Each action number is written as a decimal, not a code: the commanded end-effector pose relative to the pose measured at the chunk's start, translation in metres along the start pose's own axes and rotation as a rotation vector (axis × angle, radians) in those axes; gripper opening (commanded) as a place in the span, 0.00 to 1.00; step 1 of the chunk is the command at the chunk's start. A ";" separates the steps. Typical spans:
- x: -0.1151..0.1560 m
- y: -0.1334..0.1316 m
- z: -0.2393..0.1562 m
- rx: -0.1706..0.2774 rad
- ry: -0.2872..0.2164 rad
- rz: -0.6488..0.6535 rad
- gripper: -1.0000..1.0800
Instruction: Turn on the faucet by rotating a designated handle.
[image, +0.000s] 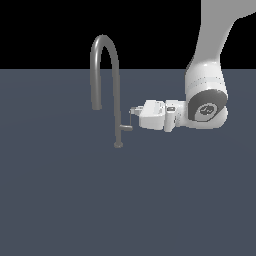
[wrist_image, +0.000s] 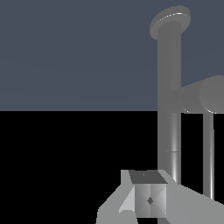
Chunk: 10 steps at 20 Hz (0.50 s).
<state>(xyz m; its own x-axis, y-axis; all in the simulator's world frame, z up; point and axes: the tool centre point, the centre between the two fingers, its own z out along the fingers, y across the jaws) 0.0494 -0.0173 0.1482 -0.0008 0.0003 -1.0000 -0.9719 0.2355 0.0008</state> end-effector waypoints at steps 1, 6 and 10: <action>-0.001 0.003 0.000 0.000 0.000 0.000 0.00; -0.006 0.017 0.000 0.000 0.000 0.000 0.00; -0.010 0.029 0.000 0.000 0.000 0.000 0.00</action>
<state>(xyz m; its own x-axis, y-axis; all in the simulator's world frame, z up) 0.0268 -0.0118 0.1557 -0.0014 -0.0012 -1.0000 -0.9714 0.2372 0.0011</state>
